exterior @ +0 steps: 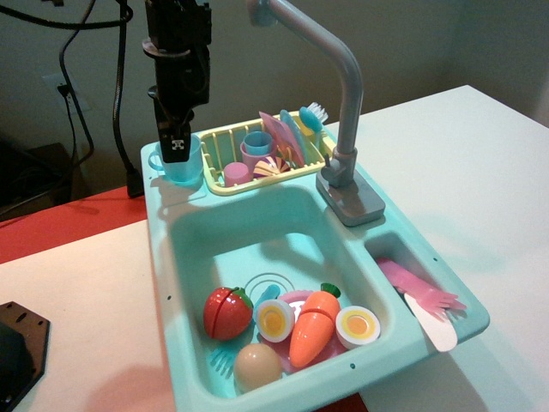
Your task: Put cup from counter to sink
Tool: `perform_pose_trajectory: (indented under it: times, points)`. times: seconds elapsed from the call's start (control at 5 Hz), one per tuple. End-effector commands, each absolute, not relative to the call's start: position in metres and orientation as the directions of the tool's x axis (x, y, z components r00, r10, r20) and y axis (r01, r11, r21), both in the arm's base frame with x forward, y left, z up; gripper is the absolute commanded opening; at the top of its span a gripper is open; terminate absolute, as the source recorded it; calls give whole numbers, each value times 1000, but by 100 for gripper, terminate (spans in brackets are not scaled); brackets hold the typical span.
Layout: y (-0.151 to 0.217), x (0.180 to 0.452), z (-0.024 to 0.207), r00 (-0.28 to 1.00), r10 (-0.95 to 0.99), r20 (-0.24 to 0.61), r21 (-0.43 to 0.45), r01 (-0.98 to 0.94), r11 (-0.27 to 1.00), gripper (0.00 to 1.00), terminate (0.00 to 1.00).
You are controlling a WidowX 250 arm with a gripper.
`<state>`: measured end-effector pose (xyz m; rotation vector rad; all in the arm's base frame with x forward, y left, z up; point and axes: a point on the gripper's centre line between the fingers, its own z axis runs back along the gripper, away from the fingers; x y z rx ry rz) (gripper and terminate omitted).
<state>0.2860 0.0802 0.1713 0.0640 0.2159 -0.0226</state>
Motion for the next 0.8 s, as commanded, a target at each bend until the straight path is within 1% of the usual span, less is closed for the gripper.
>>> perform_pose_trajectory:
  times: [0.0,0.2,0.6]
  points:
    - [80,286,171,977,-16,-215,61,29,998,100,0]
    - [81,296,171,978,-14,-208,51,25,998,100,0]
    - [84,295,153,972,-7,-235,63,23,998,100,0]
